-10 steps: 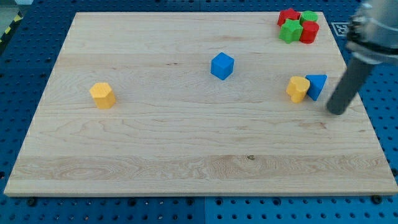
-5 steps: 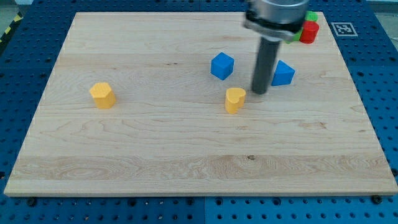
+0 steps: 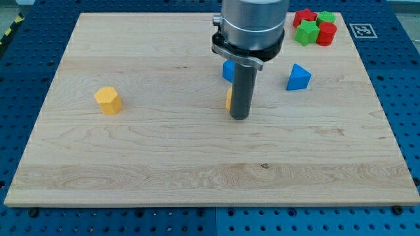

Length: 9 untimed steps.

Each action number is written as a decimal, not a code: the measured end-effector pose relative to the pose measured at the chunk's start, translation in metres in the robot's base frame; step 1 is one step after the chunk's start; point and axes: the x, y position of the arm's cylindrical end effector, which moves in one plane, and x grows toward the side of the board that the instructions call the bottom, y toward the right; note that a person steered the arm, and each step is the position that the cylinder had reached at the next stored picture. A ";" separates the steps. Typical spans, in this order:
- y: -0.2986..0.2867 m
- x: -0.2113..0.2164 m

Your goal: Move yellow heart towards the yellow hexagon

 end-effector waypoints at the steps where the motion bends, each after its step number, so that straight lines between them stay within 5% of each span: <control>1: 0.063 0.018; 2: 0.090 0.012; 5: -0.061 -0.024; 7: 0.075 0.011; 8: 0.096 -0.007; 9: 0.038 -0.014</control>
